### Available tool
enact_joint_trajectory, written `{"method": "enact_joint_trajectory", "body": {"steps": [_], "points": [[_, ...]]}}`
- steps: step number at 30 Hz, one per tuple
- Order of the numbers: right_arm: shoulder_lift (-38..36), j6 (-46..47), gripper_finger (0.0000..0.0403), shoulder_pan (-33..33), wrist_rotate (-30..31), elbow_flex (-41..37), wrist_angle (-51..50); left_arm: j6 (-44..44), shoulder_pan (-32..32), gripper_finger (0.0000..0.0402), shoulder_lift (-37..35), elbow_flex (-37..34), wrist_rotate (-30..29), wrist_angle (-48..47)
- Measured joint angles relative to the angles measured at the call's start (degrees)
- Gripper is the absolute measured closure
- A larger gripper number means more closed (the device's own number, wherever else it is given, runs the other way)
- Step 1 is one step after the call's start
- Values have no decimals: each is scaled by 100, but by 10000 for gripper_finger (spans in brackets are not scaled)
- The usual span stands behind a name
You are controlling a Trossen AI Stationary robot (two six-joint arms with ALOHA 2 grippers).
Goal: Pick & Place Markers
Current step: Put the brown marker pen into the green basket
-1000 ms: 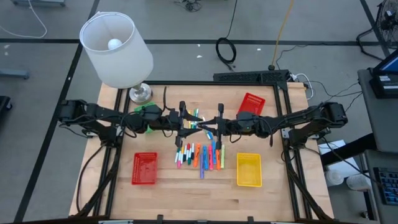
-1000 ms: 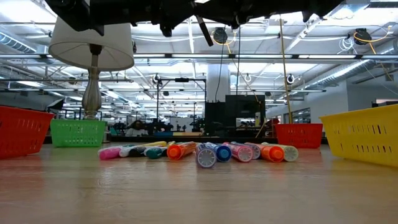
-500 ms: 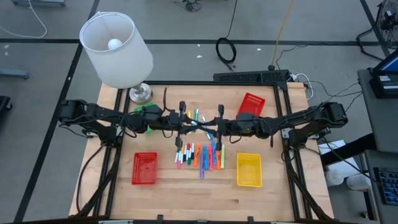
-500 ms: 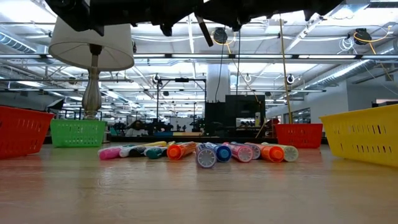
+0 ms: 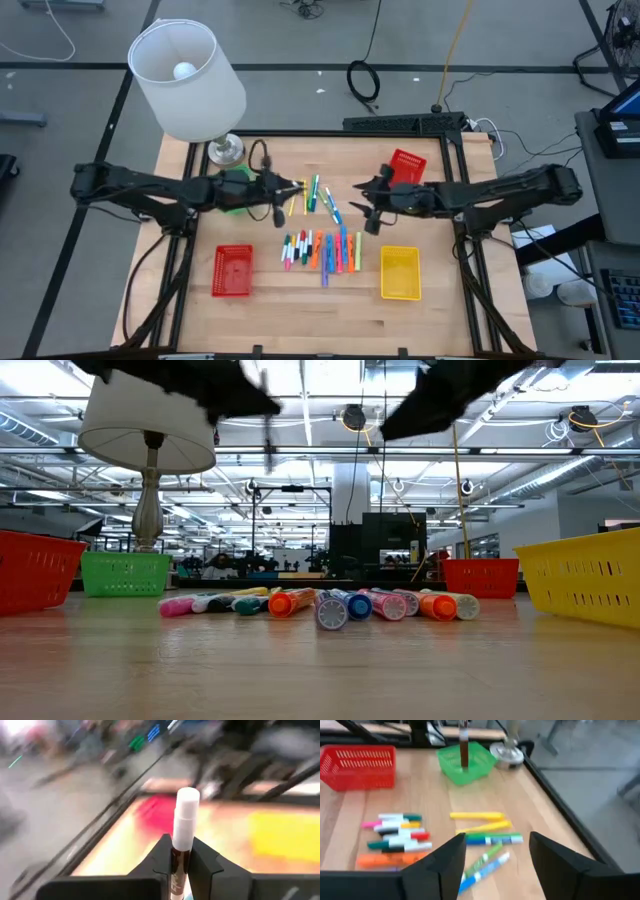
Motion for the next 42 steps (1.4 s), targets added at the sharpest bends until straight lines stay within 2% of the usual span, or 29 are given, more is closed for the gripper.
{"method": "enact_joint_trajectory", "body": {"steps": [3, 7, 11, 14, 17, 24, 30, 36, 42], "points": [[-327, 214, 192, 0, -3, -396, -24, -1004, -38, 369, -438, 0, -942, -1322], [-756, 238, 197, 0, -4, -986, 532, -2657, 69, 369, -961, 0, -1395, -2785], [-1108, -70, 201, -35, 108, -1346, 1185, -3729, 522, 369, -1303, 0, -1228, -3889], [-1358, -46, 201, -44, 127, -1376, 1223, -4409, 918, 369, -1336, 0, -820, -4829], [-1482, -33, 202, -18, 97, -1384, 1153, -4962, 1173, 369, -1264, 0, -695, -5561], [-1513, -72, 202, 37, 99, -1384, 1166, -5151, 1478, 369, -1192, 0, -422, -5966], [-1513, -75, 202, 37, 98, -1384, 1185, -4789, 1709, 369, -1083, 0, -416, -6178], [-1513, -75, 202, 37, 98, -1384, 1188, -4648, 1824, 368, -676, 0, -244, -6235], [-1513, -76, 202, 37, 97, -1384, 1184, -4425, 1844, 320, -289, 0, 44, -6227]]}}
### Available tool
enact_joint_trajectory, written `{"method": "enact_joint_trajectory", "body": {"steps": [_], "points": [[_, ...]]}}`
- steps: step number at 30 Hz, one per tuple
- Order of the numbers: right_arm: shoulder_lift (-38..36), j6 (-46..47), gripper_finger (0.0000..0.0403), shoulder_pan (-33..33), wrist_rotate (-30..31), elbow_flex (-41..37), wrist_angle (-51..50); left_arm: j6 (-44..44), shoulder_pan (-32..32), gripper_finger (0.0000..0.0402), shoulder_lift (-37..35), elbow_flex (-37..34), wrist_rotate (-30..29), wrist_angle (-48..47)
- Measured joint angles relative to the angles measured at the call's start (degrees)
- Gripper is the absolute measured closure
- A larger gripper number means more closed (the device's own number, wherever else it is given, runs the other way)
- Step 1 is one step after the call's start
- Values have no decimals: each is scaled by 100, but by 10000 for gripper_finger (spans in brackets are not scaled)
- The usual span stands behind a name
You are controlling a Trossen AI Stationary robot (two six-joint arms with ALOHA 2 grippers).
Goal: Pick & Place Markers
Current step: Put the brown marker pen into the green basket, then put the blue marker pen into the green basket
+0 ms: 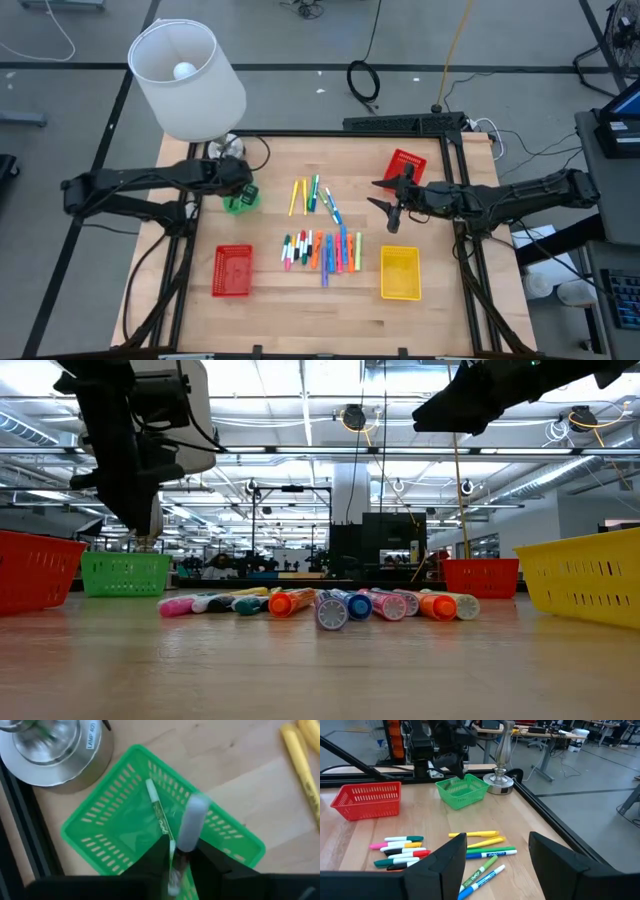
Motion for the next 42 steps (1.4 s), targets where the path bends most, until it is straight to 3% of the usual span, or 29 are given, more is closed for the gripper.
{"method": "enact_joint_trajectory", "body": {"steps": [8, 13, 17, 22, 26, 31, 35, 38, 42], "points": [[0, 2, 202, 0, 0, 2, -4, 162, 0, 263, 2, 0, -59, 44], [0, 0, 202, 0, 0, 2, -7, 851, -189, 240, -374, -2, -53, 757], [2, 0, 202, 0, 0, 4, -17, 1806, -582, 233, -928, -2, -65, 2061], [201, 6, 202, 0, -3, 11, 106, 3241, -1430, 232, -1195, -118, 38, 4442], [665, 18, 202, 0, -6, 11, 511, 4246, -1858, 232, -958, -816, 665, 6626], [1416, 551, 202, -73, -30, 49, 799, 4705, -1926, 231, -670, -1694, 1694, 8578], [2083, 844, 202, -385, -544, 621, 334, 4885, -1779, 231, -559, -2041, 1765, 9427], [2693, 1067, 202, -650, -934, 1475, -660, 4858, -1634, 231, -563, -2076, 1810, 9473], [3597, 1242, 202, -994, -1269, 2597, -1943, 4870, -1537, 231, -561, -2079, 2304, 9452]]}}
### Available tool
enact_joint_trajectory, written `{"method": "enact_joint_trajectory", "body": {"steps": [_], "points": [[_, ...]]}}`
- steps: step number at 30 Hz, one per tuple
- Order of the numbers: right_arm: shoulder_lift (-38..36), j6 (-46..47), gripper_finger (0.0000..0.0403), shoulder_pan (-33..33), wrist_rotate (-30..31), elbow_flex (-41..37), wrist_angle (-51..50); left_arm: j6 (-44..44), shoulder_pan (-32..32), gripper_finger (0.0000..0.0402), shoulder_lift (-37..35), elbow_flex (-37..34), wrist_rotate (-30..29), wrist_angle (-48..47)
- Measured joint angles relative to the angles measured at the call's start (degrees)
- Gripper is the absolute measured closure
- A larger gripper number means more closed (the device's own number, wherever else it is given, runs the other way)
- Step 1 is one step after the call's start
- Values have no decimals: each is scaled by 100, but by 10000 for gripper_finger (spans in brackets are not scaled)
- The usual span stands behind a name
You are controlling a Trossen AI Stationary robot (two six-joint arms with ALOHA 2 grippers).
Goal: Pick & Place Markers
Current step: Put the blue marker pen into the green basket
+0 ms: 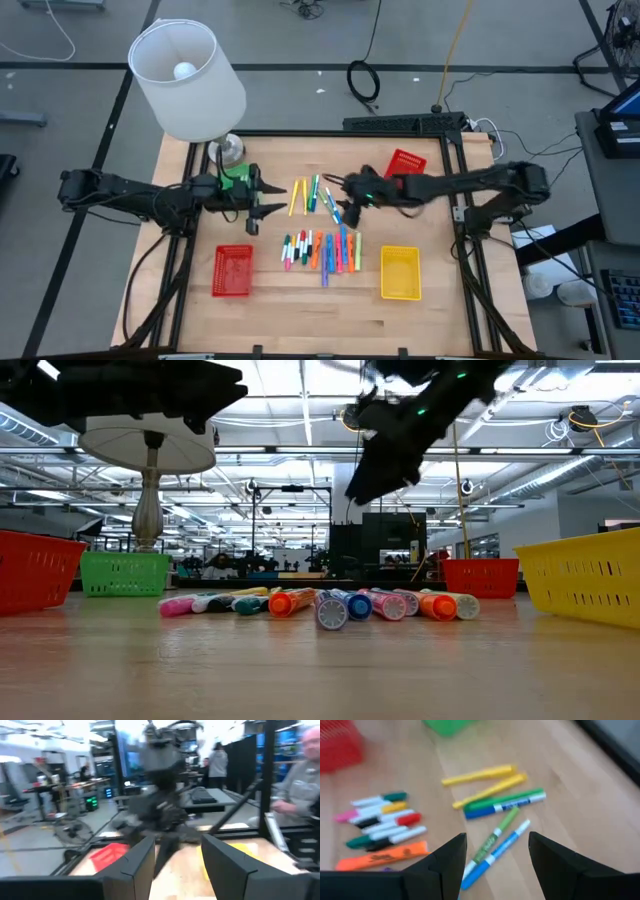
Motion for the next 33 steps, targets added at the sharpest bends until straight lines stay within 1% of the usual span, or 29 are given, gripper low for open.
{"method": "enact_joint_trajectory", "body": {"steps": [4, 7, 11, 14, 19, 26, 33], "points": [[913, 255, 202, -259, -85, 817, -590, 254, -5, 231, -19, -2, 337, -85], [1515, 279, 202, -333, -85, 1192, -785, 329, -17, 231, -19, 0, 385, -279], [2014, 291, 202, -333, -83, 1294, -738, 323, -17, 231, -19, 0, 387, -386], [2255, 443, 202, -375, -84, 1297, -765, 327, -17, 231, -19, -2, 387, -390], [2429, 539, 202, -467, -64, 1297, -747, 345, -17, 231, -19, 0, 387, -370], [2429, 581, 202, -561, -80, 1298, -833, 338, -17, 231, -19, -2, 387, -366], [2427, 740, 202, -469, -85, 1206, -1080, 318, -17, 231, -19, 0, 348, -364]]}}
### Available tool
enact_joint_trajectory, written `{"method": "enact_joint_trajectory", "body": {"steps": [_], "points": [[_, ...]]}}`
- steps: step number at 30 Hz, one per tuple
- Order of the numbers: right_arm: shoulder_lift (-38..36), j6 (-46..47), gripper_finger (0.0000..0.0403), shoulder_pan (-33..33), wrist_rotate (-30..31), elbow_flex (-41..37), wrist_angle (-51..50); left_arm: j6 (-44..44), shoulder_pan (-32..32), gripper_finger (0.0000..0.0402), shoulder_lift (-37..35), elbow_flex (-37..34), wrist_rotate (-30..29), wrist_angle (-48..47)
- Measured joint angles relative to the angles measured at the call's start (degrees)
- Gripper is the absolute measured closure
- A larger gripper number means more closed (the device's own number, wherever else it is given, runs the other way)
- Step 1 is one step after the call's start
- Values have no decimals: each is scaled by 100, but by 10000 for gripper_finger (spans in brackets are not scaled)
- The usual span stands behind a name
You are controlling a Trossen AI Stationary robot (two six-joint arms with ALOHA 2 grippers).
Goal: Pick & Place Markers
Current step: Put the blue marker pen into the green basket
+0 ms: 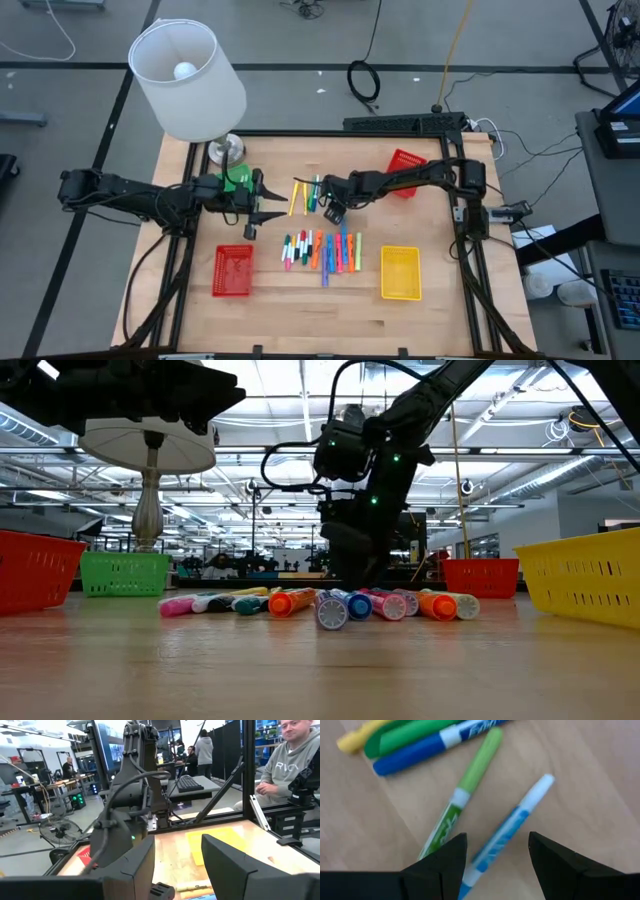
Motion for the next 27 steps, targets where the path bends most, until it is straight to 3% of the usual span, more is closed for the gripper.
{"method": "enact_joint_trajectory", "body": {"steps": [17, 27], "points": [[-28, 414, 207, 149, 15, -15, -769, -64, 0, 231, 0, 0, -13, -2], [-22, 263, 306, 138, -38, -18, -823, -76, 0, 231, 0, 0, -15, -4]]}}
